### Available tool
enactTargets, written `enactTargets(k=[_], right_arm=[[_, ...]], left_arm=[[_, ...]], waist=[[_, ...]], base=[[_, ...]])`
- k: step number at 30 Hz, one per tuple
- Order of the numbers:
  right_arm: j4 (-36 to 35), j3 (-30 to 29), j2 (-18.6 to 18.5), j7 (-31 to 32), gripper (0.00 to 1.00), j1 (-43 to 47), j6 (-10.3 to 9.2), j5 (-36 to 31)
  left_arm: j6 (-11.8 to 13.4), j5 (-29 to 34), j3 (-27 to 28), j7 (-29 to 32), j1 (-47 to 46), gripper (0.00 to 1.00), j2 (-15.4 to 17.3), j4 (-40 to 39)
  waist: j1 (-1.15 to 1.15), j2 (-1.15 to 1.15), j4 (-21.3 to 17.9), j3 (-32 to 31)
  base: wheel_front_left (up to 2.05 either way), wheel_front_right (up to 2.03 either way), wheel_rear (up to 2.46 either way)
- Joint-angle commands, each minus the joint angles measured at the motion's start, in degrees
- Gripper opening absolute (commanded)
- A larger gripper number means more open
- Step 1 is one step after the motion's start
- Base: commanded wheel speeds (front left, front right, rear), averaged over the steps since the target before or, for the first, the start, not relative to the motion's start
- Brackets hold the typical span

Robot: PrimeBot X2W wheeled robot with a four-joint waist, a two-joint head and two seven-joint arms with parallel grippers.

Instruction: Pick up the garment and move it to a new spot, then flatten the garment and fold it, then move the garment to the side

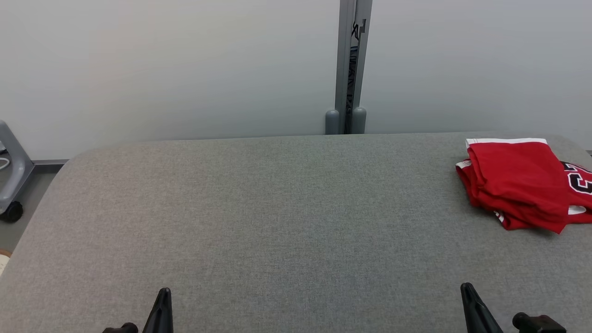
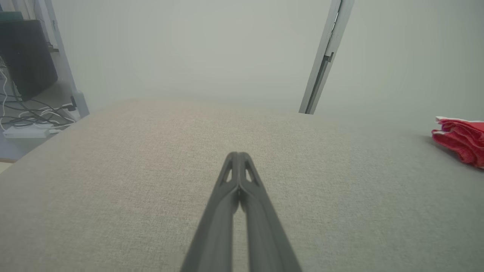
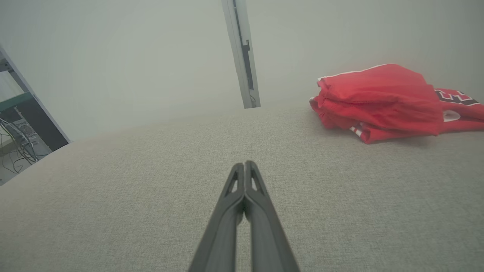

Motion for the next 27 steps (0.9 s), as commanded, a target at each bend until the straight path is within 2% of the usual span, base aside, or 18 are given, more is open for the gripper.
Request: enactTargets(k=[1,27], right_arm=[[-0.8,-0.6,-0.4,0.6,0.0,-1.2,0.0,2.6],[-0.3,-5.9,-2.2,7.8,0.0,-5.5,0.0,28.4]], left_arm=[[-0.3,-2.4,0.2,0.5,-1.9,0.0,0.1,-0.6],[-3.2,-27.7,0.1,4.7,-8.6,0.0,0.2,1.7]], waist=[[0.0,-0.01,0.0,0.1],[0.0,-0.01,-0.3,1.2]], base=[[0.0,0.0,0.0],[0.0,0.0,0.0]])
